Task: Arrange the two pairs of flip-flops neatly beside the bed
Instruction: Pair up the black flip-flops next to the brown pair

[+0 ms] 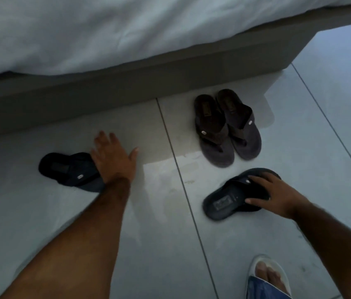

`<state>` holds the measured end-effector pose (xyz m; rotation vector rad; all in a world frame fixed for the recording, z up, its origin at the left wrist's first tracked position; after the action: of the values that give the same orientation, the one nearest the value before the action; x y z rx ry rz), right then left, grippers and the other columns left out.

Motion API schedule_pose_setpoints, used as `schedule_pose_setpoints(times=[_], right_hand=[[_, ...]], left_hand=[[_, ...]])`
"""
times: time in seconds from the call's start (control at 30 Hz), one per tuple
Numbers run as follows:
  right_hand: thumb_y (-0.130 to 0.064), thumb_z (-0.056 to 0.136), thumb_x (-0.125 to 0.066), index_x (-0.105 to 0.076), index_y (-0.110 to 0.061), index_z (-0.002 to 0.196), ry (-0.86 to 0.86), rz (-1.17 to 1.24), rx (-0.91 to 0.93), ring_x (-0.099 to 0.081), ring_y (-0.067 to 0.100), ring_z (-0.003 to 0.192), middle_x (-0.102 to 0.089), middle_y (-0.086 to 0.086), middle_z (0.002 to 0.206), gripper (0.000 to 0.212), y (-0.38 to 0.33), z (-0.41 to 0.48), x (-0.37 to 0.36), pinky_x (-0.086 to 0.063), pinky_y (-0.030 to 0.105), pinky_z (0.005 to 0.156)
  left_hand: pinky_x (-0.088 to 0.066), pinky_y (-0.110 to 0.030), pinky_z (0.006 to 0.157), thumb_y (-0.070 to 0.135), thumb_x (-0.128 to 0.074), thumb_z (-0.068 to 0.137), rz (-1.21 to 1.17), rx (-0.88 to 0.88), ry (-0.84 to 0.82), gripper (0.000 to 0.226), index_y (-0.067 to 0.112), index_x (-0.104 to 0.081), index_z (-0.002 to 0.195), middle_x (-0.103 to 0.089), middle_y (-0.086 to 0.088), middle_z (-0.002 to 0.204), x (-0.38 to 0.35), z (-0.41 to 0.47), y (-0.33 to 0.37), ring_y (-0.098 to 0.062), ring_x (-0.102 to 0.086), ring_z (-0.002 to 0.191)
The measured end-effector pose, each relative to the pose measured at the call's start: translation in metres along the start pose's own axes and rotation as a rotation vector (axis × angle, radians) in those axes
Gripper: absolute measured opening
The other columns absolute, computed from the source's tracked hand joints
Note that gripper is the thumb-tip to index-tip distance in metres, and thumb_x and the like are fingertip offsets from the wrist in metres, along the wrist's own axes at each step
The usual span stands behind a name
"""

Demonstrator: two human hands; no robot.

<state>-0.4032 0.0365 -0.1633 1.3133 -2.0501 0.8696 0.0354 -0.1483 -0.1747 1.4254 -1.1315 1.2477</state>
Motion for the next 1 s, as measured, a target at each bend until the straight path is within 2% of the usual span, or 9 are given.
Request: schedule_pose_setpoints(times=[0.17,0.27,0.37,0.53,0.63,0.7,0.8,0.9,1.0], right_hand=[[-0.057,0.091,-0.057,-0.056,-0.027,0.142,0.115,-0.085,-0.071,-0.057,0.026,0.132,-0.056,0.004,0.146,0.059,-0.023,-0.014,-0.027,-0.047,0.036,0.109],[-0.053,0.096,-0.049,-0.066,-0.024,0.125,0.096,-0.196,-0.091,-0.069,0.027,0.11,-0.073,0.004,0.122,0.045,-0.055,-0.012,-0.035,-0.054,0.034,0.09],[-0.054,0.098,-0.046,-0.066,-0.014,0.118,0.06,-0.221,-0.103,-0.07,0.032,0.104,-0.074,0.013,0.114,0.049,-0.092,0.0,-0.041,-0.054,0.037,0.086],[-0.05,0.093,-0.061,-0.047,-0.006,0.131,0.084,0.233,-0.123,-0.066,0.042,0.107,-0.065,0.022,0.119,0.06,-0.162,0.023,-0.052,-0.059,0.05,0.086],[-0.041,0.088,-0.071,-0.026,-0.012,0.151,0.05,0.57,-0.106,-0.066,0.045,0.106,-0.062,0.022,0.125,0.082,-0.207,0.039,-0.062,-0.065,0.051,0.064],[-0.038,0.089,-0.072,-0.021,-0.015,0.156,0.077,0.708,-0.113,-0.066,0.045,0.108,-0.061,0.022,0.131,0.088,-0.231,0.052,-0.066,-0.065,0.047,0.059],[-0.033,0.09,-0.071,-0.027,-0.015,0.154,0.13,0.868,-0.117,-0.066,0.044,0.112,-0.061,0.022,0.134,0.08,-0.262,0.074,-0.065,-0.065,0.046,0.059],[-0.032,0.09,-0.071,-0.04,-0.01,0.142,0.14,0.853,-0.073,-0.065,0.046,0.114,-0.062,0.023,0.132,0.064,-0.287,0.097,-0.056,-0.062,0.058,0.078],[-0.028,0.092,-0.069,-0.045,-0.007,0.137,0.115,0.903,-0.063,-0.068,0.048,0.107,-0.061,0.023,0.129,0.055,-0.303,0.116,-0.046,-0.063,0.06,0.071]], left_hand=[[-0.006,-0.062,0.123,0.059,-0.054,0.09,-0.107,0.32,-0.158,0.098,-0.003,-0.015,0.155,-0.016,-0.029,0.163,-0.018,-0.025,-0.077,-0.042,-0.012,0.153],[-0.007,-0.062,0.123,0.054,-0.054,0.092,-0.145,0.304,-0.19,0.087,-0.003,-0.026,0.152,-0.023,-0.029,0.161,-0.02,-0.033,-0.078,-0.042,-0.017,0.151],[-0.008,-0.059,0.124,0.053,-0.051,0.094,-0.15,0.261,-0.189,0.08,-0.002,-0.031,0.149,-0.023,-0.027,0.161,-0.017,-0.032,-0.081,-0.039,-0.019,0.151],[-0.009,-0.053,0.126,0.054,-0.053,0.093,-0.192,0.171,-0.141,0.078,-0.003,-0.038,0.145,-0.03,-0.025,0.16,-0.014,-0.03,-0.092,-0.037,-0.028,0.148],[-0.009,-0.051,0.126,0.043,-0.059,0.093,-0.201,0.119,-0.109,0.073,-0.004,-0.04,0.145,-0.034,-0.023,0.158,-0.014,-0.036,-0.095,-0.036,-0.031,0.147],[-0.011,-0.051,0.126,0.032,-0.065,0.088,-0.203,0.055,-0.103,0.072,-0.005,-0.04,0.144,-0.037,-0.022,0.157,-0.013,-0.042,-0.09,-0.037,-0.032,0.146],[-0.009,-0.05,0.127,0.025,-0.065,0.083,-0.212,-0.103,-0.139,0.07,0.002,-0.042,0.145,-0.034,-0.016,0.16,-0.014,-0.051,-0.07,-0.033,-0.028,0.149],[-0.007,-0.048,0.127,0.018,-0.063,0.079,-0.253,-0.25,-0.16,0.069,0.012,-0.044,0.145,-0.031,-0.007,0.163,-0.016,-0.051,-0.047,-0.026,-0.022,0.153],[-0.007,-0.047,0.127,0.014,-0.062,0.077,-0.299,-0.27,-0.139,0.072,0.014,-0.044,0.146,-0.033,-0.004,0.162,-0.015,-0.047,-0.039,-0.024,-0.02,0.153]])
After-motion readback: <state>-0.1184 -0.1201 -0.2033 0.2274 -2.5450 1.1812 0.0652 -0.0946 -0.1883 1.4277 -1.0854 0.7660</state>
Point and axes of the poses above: each hand's wrist, its own z-axis towards the middle knuckle, its own x-axis out of the back of the hand, y = z × x, the point moved 7 cm from there along z, towards the middle knuckle
